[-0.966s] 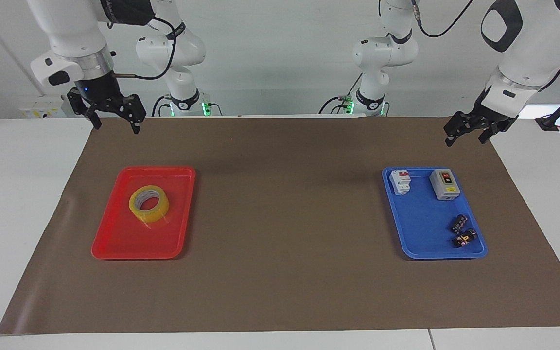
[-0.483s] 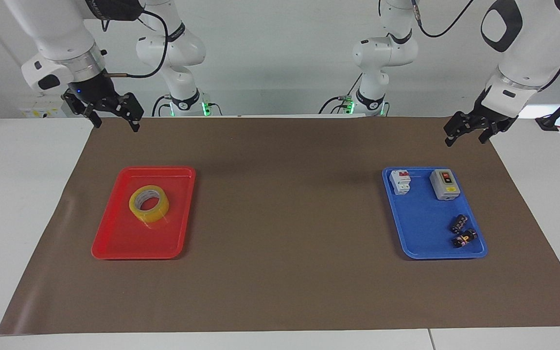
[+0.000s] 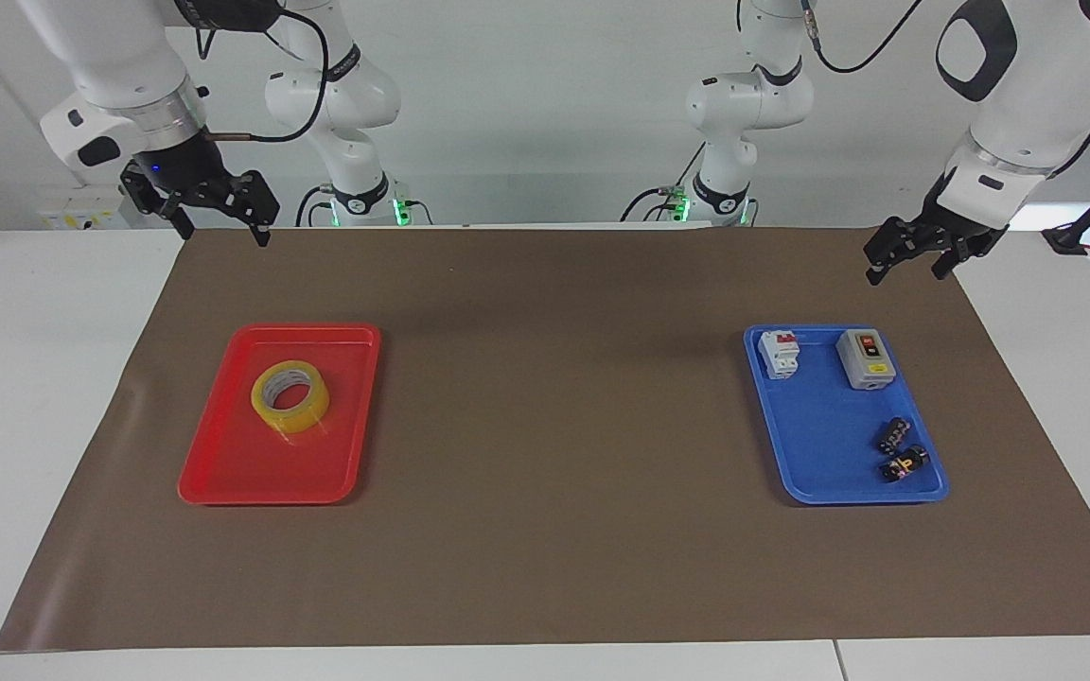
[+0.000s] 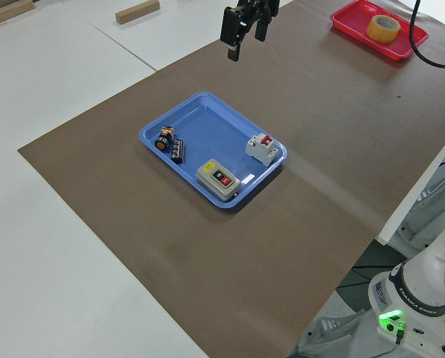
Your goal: Place and move tape with both arms
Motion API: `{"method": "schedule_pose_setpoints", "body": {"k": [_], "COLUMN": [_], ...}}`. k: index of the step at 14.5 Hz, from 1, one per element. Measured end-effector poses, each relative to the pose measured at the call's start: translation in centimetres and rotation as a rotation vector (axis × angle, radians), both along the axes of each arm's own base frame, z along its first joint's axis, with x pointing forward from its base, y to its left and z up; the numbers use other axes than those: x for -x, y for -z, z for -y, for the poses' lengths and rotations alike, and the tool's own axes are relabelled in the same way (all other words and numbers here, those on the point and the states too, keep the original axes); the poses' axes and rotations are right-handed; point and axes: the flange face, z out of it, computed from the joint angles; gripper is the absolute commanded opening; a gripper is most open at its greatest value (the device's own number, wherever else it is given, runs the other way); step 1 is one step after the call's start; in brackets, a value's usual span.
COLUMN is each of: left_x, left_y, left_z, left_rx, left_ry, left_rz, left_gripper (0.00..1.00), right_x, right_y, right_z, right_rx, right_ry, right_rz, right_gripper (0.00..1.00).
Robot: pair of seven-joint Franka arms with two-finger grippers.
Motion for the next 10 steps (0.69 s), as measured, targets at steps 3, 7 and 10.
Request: {"method": "schedule_pose_setpoints", "body": {"k": [3, 7, 10], "left_x": [0.0, 0.0, 0.0], "left_y": [0.0, 0.0, 0.0], "left_z": [0.0, 0.0, 0.0], "left_rx": [0.0, 0.0, 0.0], "left_ry": [0.0, 0.0, 0.0], "left_rz": [0.0, 0.0, 0.0], "left_gripper": [1.0, 1.0, 1.0], "right_x": [0.0, 0.3, 0.3], "right_y": [0.0, -1.4, -1.6], "right_z": [-0.1, -0.2, -0.3], "right_rx": [0.0, 0.0, -0.001], "right_ry": [-0.002, -0.004, -0.007], "right_rz": [0.0, 0.001, -0.012], "right_gripper": [1.0, 1.0, 1.0]}}
